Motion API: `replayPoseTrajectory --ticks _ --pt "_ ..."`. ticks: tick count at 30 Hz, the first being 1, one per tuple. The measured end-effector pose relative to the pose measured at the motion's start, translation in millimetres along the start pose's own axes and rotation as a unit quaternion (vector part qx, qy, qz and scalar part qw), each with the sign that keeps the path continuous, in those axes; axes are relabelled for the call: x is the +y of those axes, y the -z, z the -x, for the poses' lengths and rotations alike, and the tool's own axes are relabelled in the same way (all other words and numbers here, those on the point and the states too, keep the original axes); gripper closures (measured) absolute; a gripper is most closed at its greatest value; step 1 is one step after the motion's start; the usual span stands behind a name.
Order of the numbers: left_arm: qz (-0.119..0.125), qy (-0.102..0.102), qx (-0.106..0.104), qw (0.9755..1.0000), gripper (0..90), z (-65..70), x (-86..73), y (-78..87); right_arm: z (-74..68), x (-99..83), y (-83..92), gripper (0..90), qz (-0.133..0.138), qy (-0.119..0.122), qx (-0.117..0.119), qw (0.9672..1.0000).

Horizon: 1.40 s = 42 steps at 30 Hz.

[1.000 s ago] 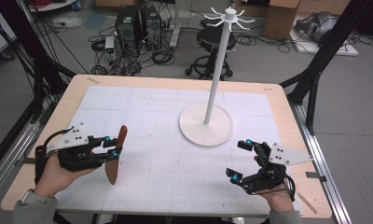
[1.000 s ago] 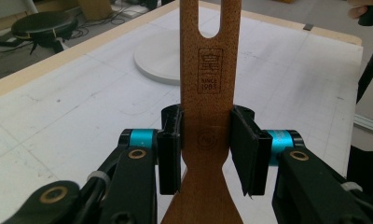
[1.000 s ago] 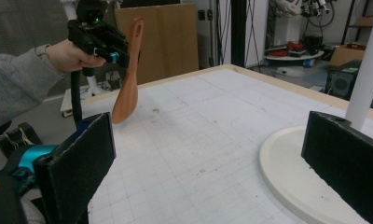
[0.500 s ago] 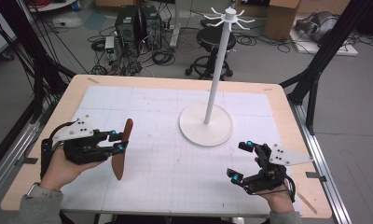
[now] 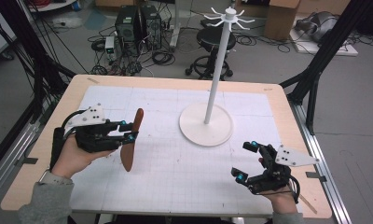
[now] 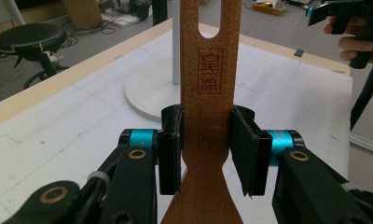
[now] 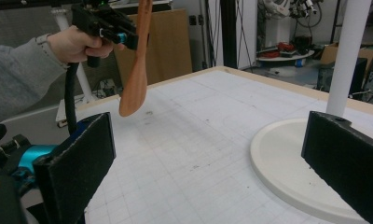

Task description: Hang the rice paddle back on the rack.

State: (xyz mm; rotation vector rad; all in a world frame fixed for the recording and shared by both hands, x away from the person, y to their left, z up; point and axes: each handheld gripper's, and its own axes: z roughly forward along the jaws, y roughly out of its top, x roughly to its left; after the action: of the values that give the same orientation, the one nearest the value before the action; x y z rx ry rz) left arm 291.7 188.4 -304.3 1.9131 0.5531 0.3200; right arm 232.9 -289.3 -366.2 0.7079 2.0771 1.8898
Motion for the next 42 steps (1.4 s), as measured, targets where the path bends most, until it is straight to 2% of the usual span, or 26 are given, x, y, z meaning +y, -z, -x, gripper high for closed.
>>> replayPoseTrajectory --ticks 2,6,9,11,14,17,20,21,23,27,35,42 --pt "-0.003 -0.005 0.001 1.0 65.1 0.6 4.5 -3.7 0.6 0.6 -0.2 1.8 0.001 0.002 0.0 1.0" --pt "0.007 -0.006 -0.001 1.0 65.1 -0.2 13.5 -8.6 0.8 1.4 -0.7 1.8 0.002 0.002 0.002 1.0" --pt "0.025 0.001 -0.015 0.9996 65.1 -1.0 18.1 -10.4 1.8 2.3 0.2 1.8 0.002 0.002 0.006 1.0" --pt "0.021 -0.002 -0.01 0.9997 65.1 -1.2 21.4 -12.4 2.0 3.1 1.5 1.8 0.003 0.0 0.006 1.0" --pt "0.02 -0.004 -0.01 0.9997 65.1 -2.8 27.0 -15.3 3.0 3.2 2.3 1.8 0.0 0.005 0.005 1.0" --pt "0.026 -0.007 -0.012 0.9996 65.1 -4.3 34.1 -17.3 3.9 1.7 0.5 1.8 -0.012 0.021 -0.002 0.9997" --pt "0.034 -0.011 -0.006 0.9994 65.1 -6.4 40.5 -20.8 4.3 0.6 -0.9 1.8 -0.009 0.027 0.007 0.9996" --pt "0.033 -0.005 -0.009 0.9994 65.1 -7.2 42.2 -22.8 3.8 0.5 -0.7 1.8 -0.009 0.027 0.011 0.9995" --pt "0.019 -0.001 -0.015 0.9997 65.1 -8.2 45.3 -26.8 4.3 1.0 -0.7 1.8 -0.003 0.032 0.02 0.9993" --pt "0.011 -0.01 -0.019 0.9997 65.1 -6.7 51.4 -34.8 5.4 1.5 0.2 1.8 0.002 0.044 0.038 0.9983" --pt "0.011 -0.014 -0.02 0.9996 65.1 -12.5 74.6 -44.6 8.9 -0.7 2.0 1.8 0.001 0.034 0.038 0.9987" --pt "0.025 -0.014 -0.019 0.9994 65.1 -15.8 94.1 -48.8 11.5 -2.1 2.1 1.8 -0.005 0.027 0.037 0.9989"
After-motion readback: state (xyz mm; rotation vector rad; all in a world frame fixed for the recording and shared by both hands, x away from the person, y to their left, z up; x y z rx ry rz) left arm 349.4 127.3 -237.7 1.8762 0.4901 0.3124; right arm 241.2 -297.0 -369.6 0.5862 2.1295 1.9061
